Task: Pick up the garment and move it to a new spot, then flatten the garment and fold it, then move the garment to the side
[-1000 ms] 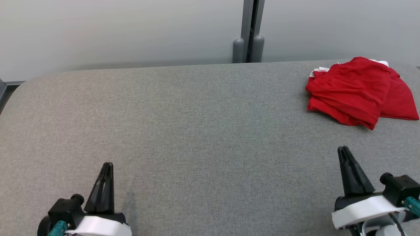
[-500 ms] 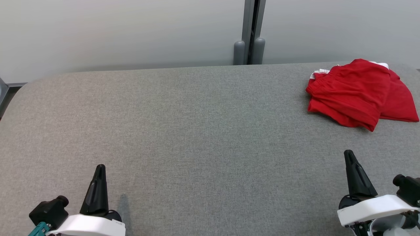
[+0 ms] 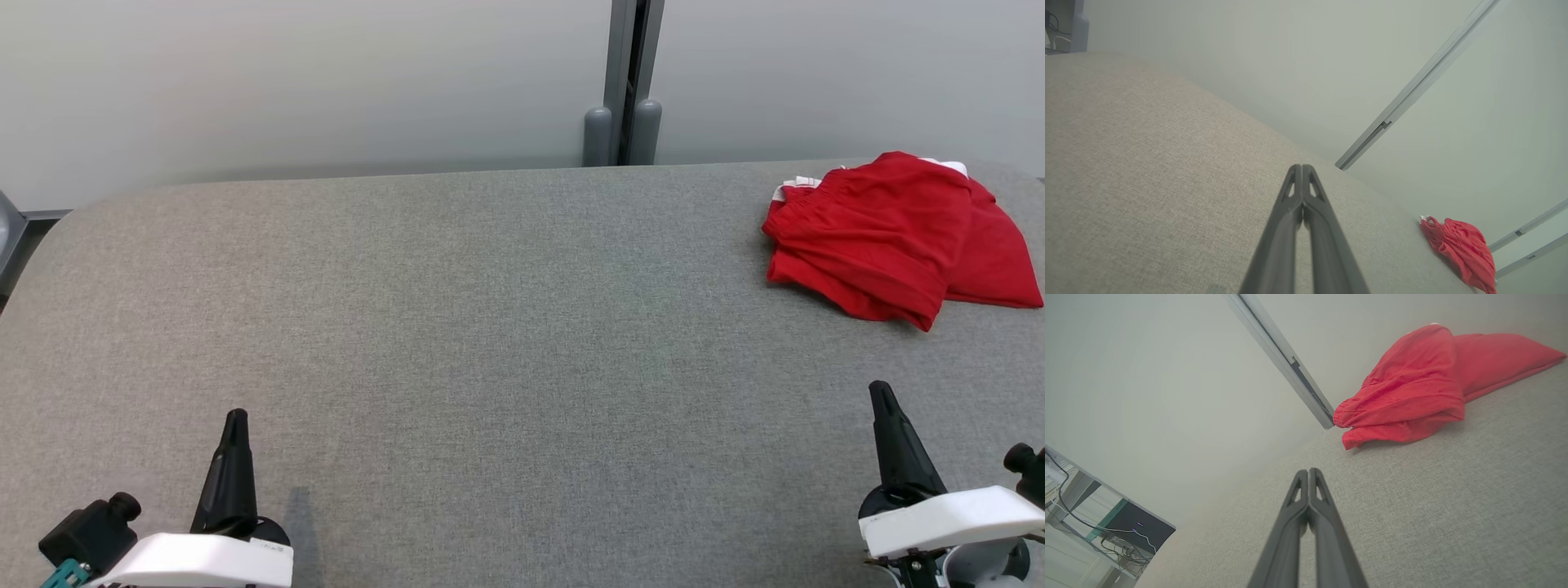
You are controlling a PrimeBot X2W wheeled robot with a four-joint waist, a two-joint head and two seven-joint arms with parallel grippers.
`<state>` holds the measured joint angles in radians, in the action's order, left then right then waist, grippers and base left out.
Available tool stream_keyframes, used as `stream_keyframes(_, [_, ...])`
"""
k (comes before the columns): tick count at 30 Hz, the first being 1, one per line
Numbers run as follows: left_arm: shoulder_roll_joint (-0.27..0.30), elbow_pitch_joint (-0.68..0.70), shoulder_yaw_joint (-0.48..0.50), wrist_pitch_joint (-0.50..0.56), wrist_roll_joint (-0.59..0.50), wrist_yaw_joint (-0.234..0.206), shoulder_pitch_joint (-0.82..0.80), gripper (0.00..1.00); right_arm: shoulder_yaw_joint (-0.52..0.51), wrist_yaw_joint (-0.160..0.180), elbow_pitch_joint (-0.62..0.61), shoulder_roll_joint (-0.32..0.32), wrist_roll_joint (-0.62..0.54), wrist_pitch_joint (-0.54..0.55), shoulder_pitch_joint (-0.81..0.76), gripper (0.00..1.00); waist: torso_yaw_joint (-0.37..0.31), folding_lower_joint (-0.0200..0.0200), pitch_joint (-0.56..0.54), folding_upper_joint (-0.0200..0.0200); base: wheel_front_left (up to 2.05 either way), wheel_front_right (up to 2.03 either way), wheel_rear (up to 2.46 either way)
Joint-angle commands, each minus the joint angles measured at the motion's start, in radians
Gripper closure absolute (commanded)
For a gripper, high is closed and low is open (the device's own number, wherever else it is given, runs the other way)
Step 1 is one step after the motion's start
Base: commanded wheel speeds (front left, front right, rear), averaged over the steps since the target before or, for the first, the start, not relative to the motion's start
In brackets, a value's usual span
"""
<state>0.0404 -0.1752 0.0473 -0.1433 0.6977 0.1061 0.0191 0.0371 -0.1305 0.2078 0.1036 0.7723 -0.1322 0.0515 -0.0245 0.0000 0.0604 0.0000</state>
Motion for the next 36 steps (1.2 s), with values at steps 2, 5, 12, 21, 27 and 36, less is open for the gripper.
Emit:
stream_keyframes(2, [0.006, 0.019, 0.007, 0.008, 0.046, 0.008, 0.004, 1.0, -0.012, 0.0, -0.02, 0.005, 0.044, 0.011, 0.003, 1.0, 0.001, 0.0, -0.001, 0.0, 0.0, 0.0, 0.0])
stream_keyframes(5, [0.006, 0.023, 0.009, 0.019, 0.088, 0.009, 0.004, 1.0, -0.018, 0.0, -0.023, 0.004, 0.083, 0.022, -0.001, 1.0, 0.001, 0.0, -0.003, 0.0, 0.0, 0.0, 0.0])
stream_keyframes(12, [0.007, 0.033, 0.014, 0.04, 0.181, 0.011, 0.008, 1.0, -0.029, 0.0, -0.03, -0.001, 0.17, 0.049, -0.007, 1.0, 0.003, 0.0, -0.007, 0.0, 0.0, 0.0, 0.0])
stream_keyframes(21, [0.008, 0.043, 0.019, 0.067, 0.292, 0.013, 0.015, 1.0, -0.047, 0.0, -0.037, -0.007, 0.272, 0.082, -0.015, 1.0, 0.005, 0.0, -0.012, 0.0, 0.0, 0.0, 0.0])
stream_keyframes(27, [0.008, 0.051, 0.023, 0.086, 0.372, 0.016, 0.02, 1.0, -0.057, 0.0, -0.042, -0.013, 0.345, 0.107, -0.021, 1.0, 0.007, 0.0, -0.016, 0.0, 0.0, 0.0, 0.0])
stream_keyframes(36, [0.009, 0.059, 0.027, 0.106, 0.457, 0.017, 0.025, 1.0, -0.071, 0.0, -0.049, -0.018, 0.422, 0.133, -0.029, 1.0, 0.009, 0.0, -0.021, 0.0, 0.0, 0.0, 0.0])
